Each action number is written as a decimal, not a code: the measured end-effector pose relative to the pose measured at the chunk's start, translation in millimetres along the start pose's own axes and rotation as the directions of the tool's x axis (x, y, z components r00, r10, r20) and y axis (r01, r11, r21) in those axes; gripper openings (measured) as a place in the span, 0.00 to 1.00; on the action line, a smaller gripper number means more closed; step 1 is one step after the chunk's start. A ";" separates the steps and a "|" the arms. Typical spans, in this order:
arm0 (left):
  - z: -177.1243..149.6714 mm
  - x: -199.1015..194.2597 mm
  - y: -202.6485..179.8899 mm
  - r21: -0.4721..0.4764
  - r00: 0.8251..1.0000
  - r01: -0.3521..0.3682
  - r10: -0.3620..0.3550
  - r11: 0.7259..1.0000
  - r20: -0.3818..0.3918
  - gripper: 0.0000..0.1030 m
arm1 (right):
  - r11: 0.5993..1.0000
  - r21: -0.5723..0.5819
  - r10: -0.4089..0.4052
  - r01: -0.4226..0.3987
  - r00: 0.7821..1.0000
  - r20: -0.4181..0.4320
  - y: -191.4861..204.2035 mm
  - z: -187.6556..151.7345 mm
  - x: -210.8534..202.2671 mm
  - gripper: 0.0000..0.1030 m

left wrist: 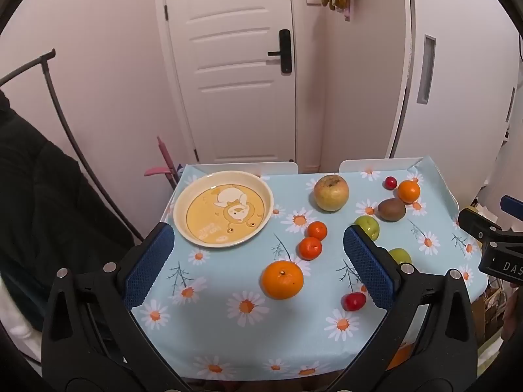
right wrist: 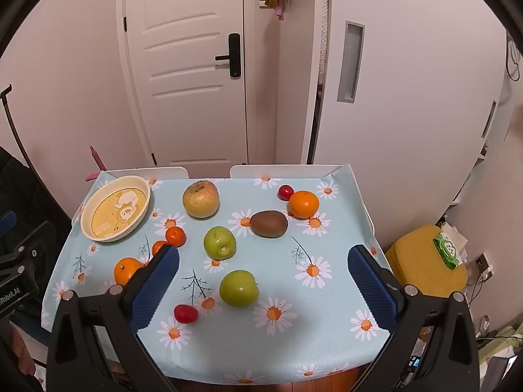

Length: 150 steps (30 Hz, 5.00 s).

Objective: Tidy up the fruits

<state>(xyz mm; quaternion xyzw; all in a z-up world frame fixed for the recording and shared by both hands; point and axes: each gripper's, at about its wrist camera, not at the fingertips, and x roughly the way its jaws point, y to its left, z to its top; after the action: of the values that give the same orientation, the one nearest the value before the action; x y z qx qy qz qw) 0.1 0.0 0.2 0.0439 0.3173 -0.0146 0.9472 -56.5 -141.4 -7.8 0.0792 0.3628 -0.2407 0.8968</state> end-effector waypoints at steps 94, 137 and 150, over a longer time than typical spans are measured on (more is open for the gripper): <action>-101.8 137.1 -20.2 0.104 0.983 -0.063 0.080 0.993 -0.168 0.95 | 0.955 -0.133 0.240 -0.267 0.953 -0.187 -5.2 -88.1 137.7 0.96; -69.5 119.3 0.0 0.019 0.977 -0.098 0.100 0.995 -0.190 0.65 | 0.921 -0.188 0.309 -0.340 0.935 -0.176 29.2 -49.6 134.4 0.50; -8.8 107.1 60.1 -0.023 0.983 -0.137 0.133 0.990 -0.126 0.65 | 0.884 -0.246 0.375 -0.397 0.917 -0.134 89.1 21.1 115.6 0.50</action>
<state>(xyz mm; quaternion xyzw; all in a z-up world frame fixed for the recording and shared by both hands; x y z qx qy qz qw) 83.6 60.7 -66.9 0.0514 0.3722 0.0575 0.9249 71.8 -113.7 -75.0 0.0376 0.4058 -0.0026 0.9132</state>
